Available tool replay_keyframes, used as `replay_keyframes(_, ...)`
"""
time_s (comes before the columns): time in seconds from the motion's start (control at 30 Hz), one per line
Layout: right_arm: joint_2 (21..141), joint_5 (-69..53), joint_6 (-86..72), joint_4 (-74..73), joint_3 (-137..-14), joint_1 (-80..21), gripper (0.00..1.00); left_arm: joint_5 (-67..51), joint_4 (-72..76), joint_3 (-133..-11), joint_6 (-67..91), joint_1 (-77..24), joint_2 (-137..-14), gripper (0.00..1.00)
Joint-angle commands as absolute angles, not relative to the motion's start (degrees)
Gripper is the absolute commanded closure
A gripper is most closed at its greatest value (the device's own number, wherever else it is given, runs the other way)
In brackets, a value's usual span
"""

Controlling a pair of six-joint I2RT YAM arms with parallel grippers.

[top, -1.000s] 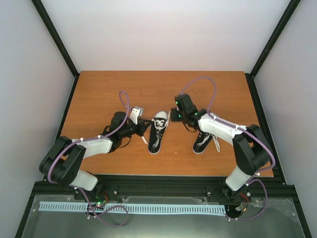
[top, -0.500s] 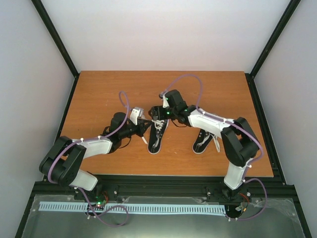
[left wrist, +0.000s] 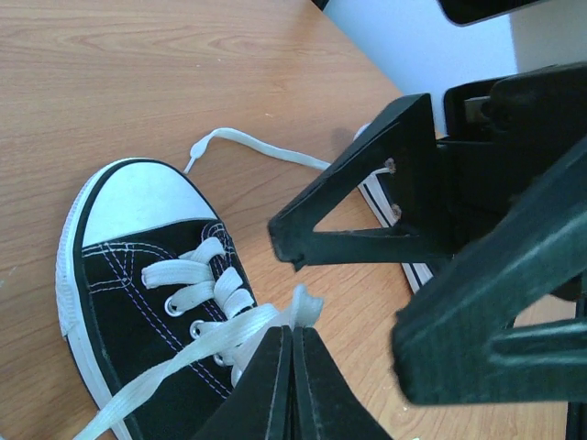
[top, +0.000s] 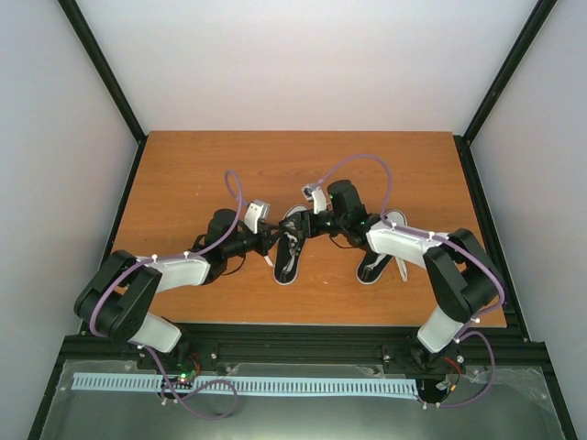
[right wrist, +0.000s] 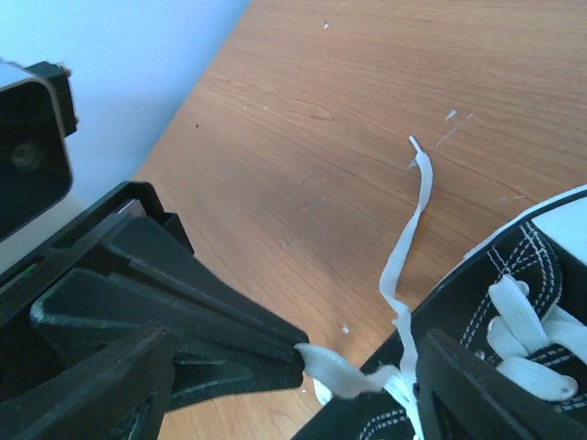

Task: Tie the shoes
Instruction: Wrap the shoelace around the shoelace.

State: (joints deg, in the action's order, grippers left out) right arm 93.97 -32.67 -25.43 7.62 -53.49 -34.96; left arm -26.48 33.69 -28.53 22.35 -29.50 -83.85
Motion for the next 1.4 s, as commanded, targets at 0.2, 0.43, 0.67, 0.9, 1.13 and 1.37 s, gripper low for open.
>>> replay_keyframes(0.2,97.69,-37.2,-26.5,14.04,-53.34,-35.07,0.58,-26.71,36.69,-29.18,21.7,-30.02,-84.05,0.99)
replay_keyframes(0.43,97.31,-36.36,-27.8,15.29,-51.37,-35.07,0.87,-26.9,37.0,-29.0,21.83,-30.06,-83.97,0.99)
replay_keyframes(0.67,94.47,-30.87,-27.77,14.02,-48.86,-35.0,0.97,-22.55,33.24,-28.75,22.62,-30.05,-80.62,0.67)
replay_keyframes(0.9,90.9,-27.9,-27.01,12.39,-44.88,-34.98,0.97,-4.86,13.17,-38.6,24.29,-29.67,-78.23,0.25)
replay_keyframes(1.13,90.39,-27.32,-27.17,13.29,-43.67,-34.96,0.97,-9.29,8.23,-40.64,24.53,-28.96,-84.83,0.38)
replay_keyframes(1.37,91.44,-28.29,-27.77,15.17,-43.42,-34.98,0.97,-0.93,1.17,-36.35,29.65,-28.3,-84.45,0.43)
